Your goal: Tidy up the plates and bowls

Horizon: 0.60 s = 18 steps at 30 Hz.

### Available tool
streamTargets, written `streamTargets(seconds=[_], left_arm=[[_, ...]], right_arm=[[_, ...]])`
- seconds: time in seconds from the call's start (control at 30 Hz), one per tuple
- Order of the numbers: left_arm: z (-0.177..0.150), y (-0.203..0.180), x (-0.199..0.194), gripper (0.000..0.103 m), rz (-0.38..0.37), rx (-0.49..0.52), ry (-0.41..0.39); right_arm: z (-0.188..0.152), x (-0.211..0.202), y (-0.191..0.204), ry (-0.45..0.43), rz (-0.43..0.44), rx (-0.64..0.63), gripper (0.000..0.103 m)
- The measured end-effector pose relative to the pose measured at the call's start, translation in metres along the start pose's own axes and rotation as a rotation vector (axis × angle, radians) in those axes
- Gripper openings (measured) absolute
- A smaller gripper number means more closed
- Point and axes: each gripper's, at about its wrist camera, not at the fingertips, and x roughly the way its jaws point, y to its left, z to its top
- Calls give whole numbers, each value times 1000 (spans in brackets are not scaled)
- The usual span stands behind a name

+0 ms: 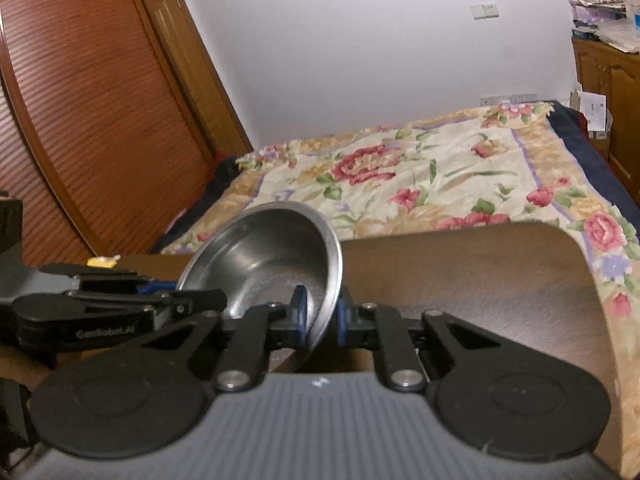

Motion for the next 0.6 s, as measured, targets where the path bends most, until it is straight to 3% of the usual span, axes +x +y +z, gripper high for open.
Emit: streamTargets(seconds=[0.6], left_arm=[[10,-16,-77,20,-10,34,-110]], right_arm=[[19,-63,33,-121,11,-58,16]])
